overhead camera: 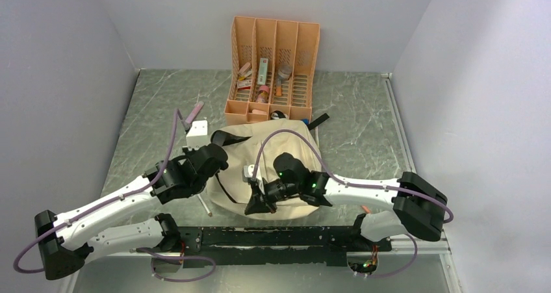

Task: Pack the student bag
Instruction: Zip the student bag at the center of the board.

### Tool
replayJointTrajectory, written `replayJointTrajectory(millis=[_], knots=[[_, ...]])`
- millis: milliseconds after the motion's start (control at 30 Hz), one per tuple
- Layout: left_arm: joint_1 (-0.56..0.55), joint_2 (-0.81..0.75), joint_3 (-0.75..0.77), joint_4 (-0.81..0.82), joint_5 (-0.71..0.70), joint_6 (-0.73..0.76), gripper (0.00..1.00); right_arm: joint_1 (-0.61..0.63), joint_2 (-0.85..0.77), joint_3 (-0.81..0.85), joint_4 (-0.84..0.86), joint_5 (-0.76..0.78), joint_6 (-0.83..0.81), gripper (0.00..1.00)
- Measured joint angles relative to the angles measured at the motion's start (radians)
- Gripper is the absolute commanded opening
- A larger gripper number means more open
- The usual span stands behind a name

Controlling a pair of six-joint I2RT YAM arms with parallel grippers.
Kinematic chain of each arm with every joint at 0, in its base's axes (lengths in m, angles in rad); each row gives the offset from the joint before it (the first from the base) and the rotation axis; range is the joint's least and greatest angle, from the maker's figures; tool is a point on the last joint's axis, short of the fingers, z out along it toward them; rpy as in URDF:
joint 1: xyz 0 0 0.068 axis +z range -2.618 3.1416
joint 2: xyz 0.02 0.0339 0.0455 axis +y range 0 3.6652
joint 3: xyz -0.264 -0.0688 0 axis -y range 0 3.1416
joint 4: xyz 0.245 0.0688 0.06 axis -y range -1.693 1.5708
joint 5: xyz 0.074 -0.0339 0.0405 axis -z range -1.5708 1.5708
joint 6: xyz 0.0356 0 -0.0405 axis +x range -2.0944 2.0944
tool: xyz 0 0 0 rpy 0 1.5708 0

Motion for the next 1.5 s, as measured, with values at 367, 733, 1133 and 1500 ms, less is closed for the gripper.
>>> replayJointTrajectory(millis=[367,733,1133,1500], knots=[[0.063,0.049,0.039,0.095,-0.027,0.128,0.05,0.005,-0.085,-0.015,-0.189,-0.084,-0.044,0.22],[0.064,0.029,0.032,0.142,0.026,0.154,0.05,0.005,-0.183,-0.044,0.060,0.483,0.330,0.16],[0.065,0.016,0.019,0.162,0.058,0.166,0.05,0.004,0.045,0.046,0.243,0.638,0.721,0.51],[0.066,0.004,0.005,0.183,0.116,0.164,0.05,0.013,0.192,0.152,0.290,0.614,0.865,0.55]])
